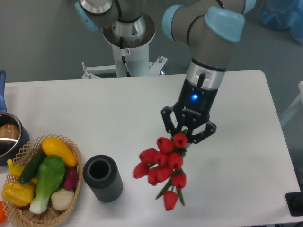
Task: Insert the flowers into the vase
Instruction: 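Carry the red tulip bunch with the gripper toward the grey vase, then lower the tulip stems into the vase opening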
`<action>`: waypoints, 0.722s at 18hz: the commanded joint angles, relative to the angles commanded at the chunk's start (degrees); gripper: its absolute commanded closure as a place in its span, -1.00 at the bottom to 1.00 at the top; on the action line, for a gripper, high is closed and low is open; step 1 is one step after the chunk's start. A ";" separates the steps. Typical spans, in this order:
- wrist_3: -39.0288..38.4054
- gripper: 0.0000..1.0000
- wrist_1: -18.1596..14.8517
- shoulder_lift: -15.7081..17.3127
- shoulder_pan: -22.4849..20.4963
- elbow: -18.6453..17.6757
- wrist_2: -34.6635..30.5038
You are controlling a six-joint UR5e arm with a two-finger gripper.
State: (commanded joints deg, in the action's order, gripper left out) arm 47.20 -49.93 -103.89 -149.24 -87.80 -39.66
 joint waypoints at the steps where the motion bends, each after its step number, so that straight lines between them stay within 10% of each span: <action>1: -0.09 1.00 0.45 0.09 0.09 -0.27 1.85; 8: -1.76 1.00 0.28 0.35 -1.40 -1.23 21.71; 13: -1.14 1.00 0.45 0.18 -1.23 -1.50 24.45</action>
State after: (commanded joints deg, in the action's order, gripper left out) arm 46.05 -49.48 -103.71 -150.47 -89.30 -15.22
